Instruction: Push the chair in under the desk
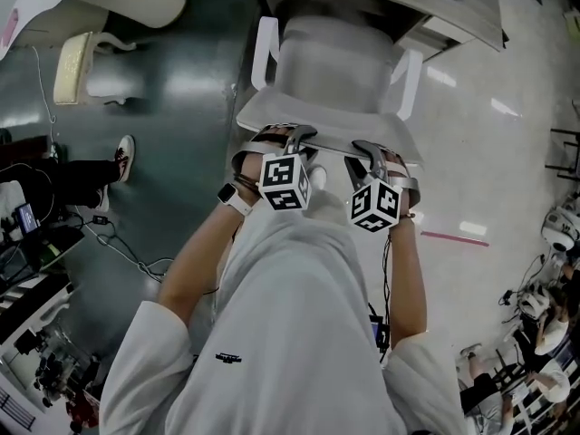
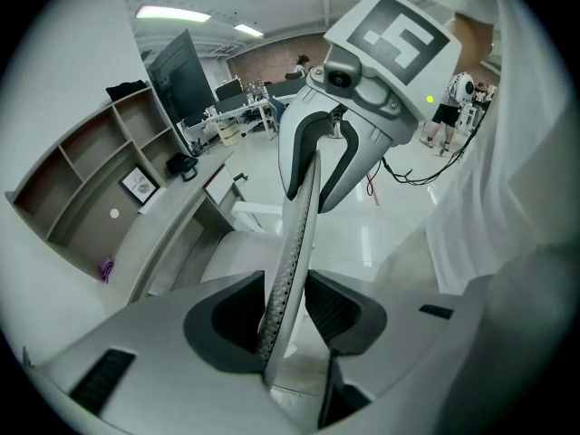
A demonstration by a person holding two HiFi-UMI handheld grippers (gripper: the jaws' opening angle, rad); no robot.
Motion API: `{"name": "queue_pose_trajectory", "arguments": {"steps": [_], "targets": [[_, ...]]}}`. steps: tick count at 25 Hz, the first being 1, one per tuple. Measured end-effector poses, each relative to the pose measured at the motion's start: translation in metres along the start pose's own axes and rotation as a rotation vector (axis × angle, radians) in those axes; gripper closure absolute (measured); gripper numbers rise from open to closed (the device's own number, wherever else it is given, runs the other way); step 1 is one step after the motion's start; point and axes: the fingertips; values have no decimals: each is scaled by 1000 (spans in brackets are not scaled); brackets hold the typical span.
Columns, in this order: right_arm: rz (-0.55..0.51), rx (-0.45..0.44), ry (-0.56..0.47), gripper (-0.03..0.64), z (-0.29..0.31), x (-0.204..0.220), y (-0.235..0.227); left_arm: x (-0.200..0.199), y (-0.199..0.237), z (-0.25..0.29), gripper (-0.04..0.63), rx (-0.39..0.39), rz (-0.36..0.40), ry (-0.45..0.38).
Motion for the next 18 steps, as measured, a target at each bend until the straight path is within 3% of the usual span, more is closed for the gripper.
{"name": "queue_pose_trajectory", "arguments": {"steps": [18], "targets": [[7,59,-4,489,58,-14,-56,5,87,7,442,-35,34,-9]]}}
Point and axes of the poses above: the fingertips, and each gripper's own axes: z forward along the fingers, y to its left, x out of its underside, and after that the axes turned 14 degrees about x, right-handed
